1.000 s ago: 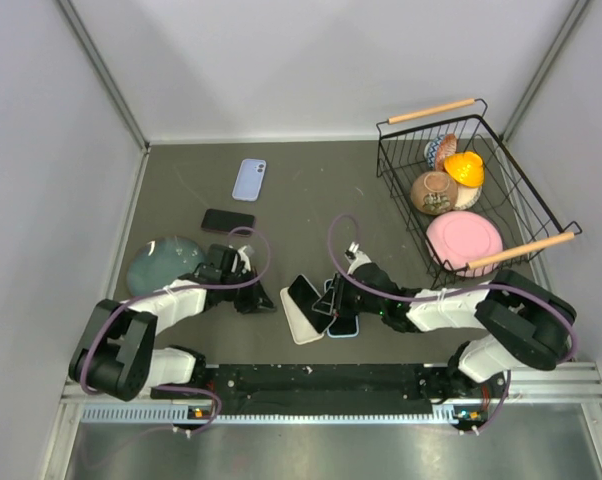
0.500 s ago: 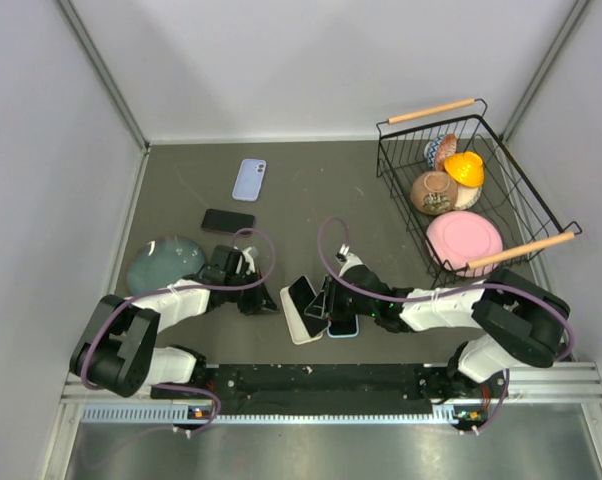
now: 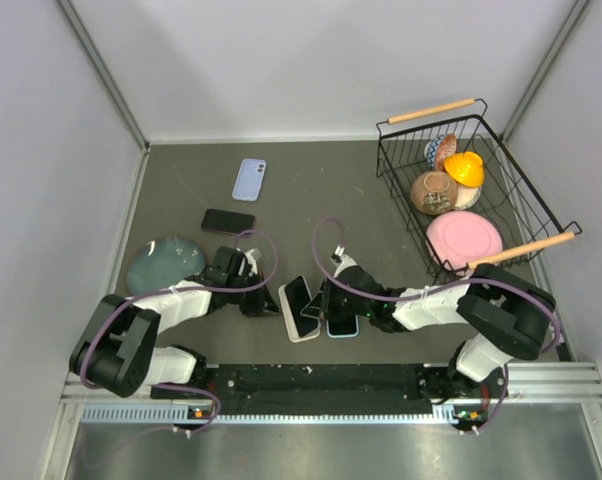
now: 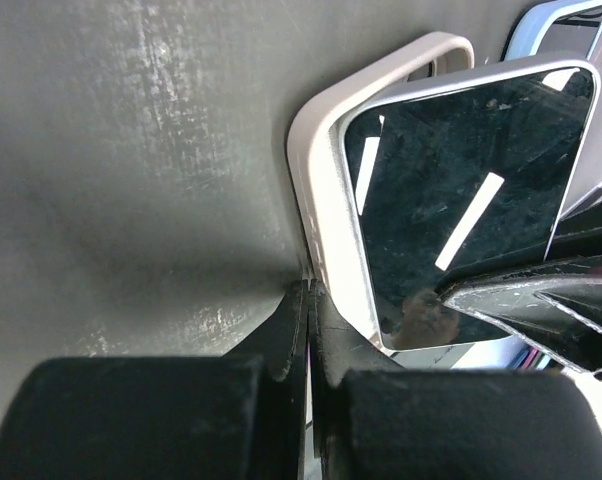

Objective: Put the phone into the phone case

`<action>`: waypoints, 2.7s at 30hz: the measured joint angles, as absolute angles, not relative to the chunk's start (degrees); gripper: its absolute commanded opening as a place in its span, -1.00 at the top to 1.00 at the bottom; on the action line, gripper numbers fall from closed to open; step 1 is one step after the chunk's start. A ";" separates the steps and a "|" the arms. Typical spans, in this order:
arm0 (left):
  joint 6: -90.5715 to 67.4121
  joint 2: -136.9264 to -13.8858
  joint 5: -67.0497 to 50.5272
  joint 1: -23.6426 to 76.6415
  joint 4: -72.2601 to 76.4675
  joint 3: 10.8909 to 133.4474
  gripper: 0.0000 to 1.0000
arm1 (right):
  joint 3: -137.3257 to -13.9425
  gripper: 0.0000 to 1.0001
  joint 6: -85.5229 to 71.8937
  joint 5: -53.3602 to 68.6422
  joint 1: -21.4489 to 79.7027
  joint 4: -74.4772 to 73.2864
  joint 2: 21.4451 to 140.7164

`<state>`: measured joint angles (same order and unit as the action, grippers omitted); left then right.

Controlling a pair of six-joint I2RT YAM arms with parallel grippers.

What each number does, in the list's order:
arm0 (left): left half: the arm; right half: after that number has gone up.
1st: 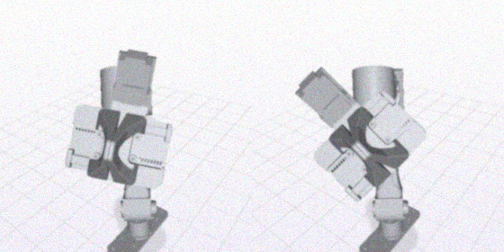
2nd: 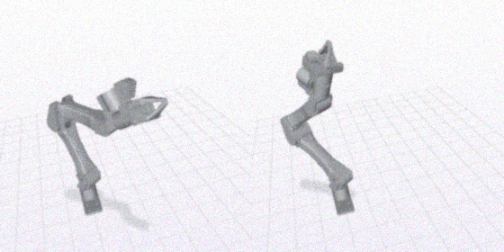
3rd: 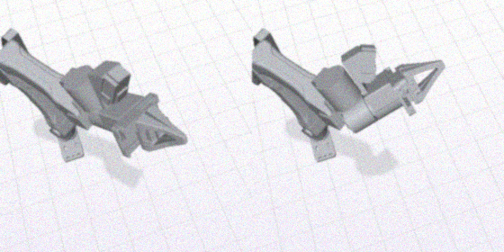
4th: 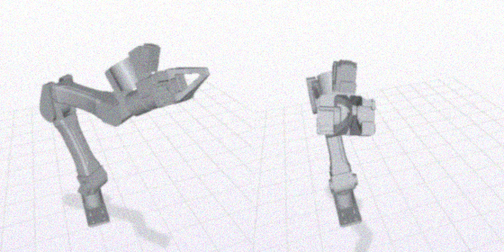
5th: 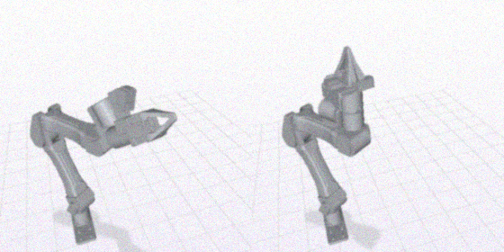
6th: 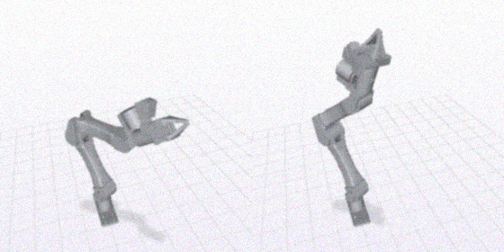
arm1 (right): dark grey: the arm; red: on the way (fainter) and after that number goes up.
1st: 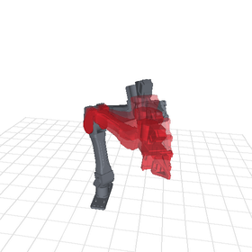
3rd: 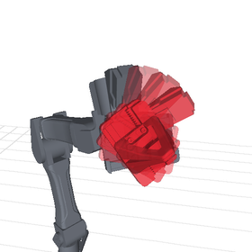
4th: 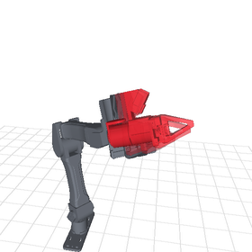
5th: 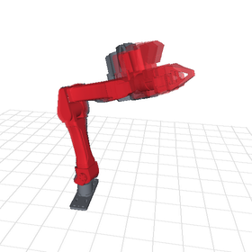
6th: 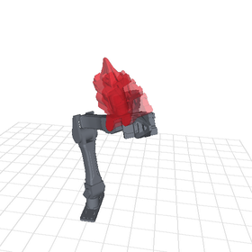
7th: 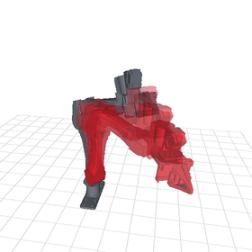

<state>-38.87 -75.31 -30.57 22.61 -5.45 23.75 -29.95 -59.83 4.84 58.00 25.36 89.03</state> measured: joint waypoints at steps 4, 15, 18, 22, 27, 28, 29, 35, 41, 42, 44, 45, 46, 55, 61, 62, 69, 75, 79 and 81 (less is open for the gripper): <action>-39.07 -75.33 -30.57 22.98 -5.06 23.70 1.00 | -29.95 0.99 -60.75 5.26 58.00 28.56 91.18; -39.03 -76.40 -30.98 22.92 -4.80 23.99 1.00 | -28.53 0.97 -61.49 7.18 57.89 38.28 95.88; -38.81 -76.53 -30.65 22.96 -5.61 24.45 1.00 | -28.58 0.96 -60.36 7.44 57.84 38.37 95.96; -38.33 -77.32 -30.50 22.96 -7.38 25.63 1.00 | -28.73 0.96 -59.13 8.34 57.67 39.53 96.88; -37.50 -77.56 -30.02 22.90 -9.32 26.59 1.00 | -28.93 0.92 -58.52 10.59 57.01 42.78 99.09; -37.34 -77.56 -29.87 22.87 -9.72 26.76 1.00 | -28.95 0.90 -58.50 11.00 56.82 43.31 99.42; -37.32 -77.56 -29.61 22.87 -10.33 27.03 1.00 | -28.95 0.88 -58.50 11.38 56.71 43.81 99.77; -37.32 -75.70 -26.39 22.92 -13.47 27.68 0.71 | -30.39 0.46 -58.26 11.92 56.60 42.06 100.25; -37.82 -66.37 -19.64 22.79 -17.89 29.80 0.34 | -35.42 0.02 -56.03 11.20 57.34 28.58 97.36; -37.87 -65.21 -19.03 22.79 -18.06 30.26 0.31 | -35.99 -0.05 -55.61 10.96 57.34 26.50 96.71; -38.04 -63.83 -18.31 22.79 -18.06 30.81 0.13 | -37.06 -0.12 -54.50 10.20 57.23 21.61 94.83; -37.98 -63.72 -18.22 22.79 -18.04 30.89 0.09 | -37.28 -0.20 -54.13 9.89 57.19 19.70 93.89; -38.13 -63.77 -18.06 22.79 -18.11 30.94 0.04 | -37.45 -0.25 -53.52 9.54 57.10 17.72 92.86; -38.28 -65.89 -17.54 22.79 -17.80 30.94 -0.09 | -41.17 -0.64 -46.92 12.08 53.71 8.38 89.80; -38.98 -70.30 -18.85 22.79 -15.64 30.94 -0.06 | -41.67 -0.70 -43.83 15.25 52.05 8.25 90.52; -39.13 -70.94 -19.09 22.79 -15.03 30.92 -0.06 | -42.15 -0.70 -43.38 15.75 51.96 8.21 91.15; -39.62 -75.40 -19.97 22.79 -11.99 30.92 0.03 | -44.40 -0.70 -40.82 18.09 51.83 8.40 95.18; -39.97 -77.47 -20.69 22.74 -10.41 30.94 0.36 | -45.19 -0.70 -40.51 19.49 51.66 10.41 96.88; -40.18 -78.74 -21.17 22.11 -10.28 31.11 0.63 | -45.17 -0.70 -41.15 20.95 51.42 11.49 97.30; -40.16 -78.76 -21.56 21.78 -10.55 31.14 0.66 | -45.10 -0.70 -41.78 21.32 51.24 11.57 97.30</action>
<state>-40.16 -78.76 -21.56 21.78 -10.55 31.14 -45.10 -41.78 21.32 51.24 11.57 97.30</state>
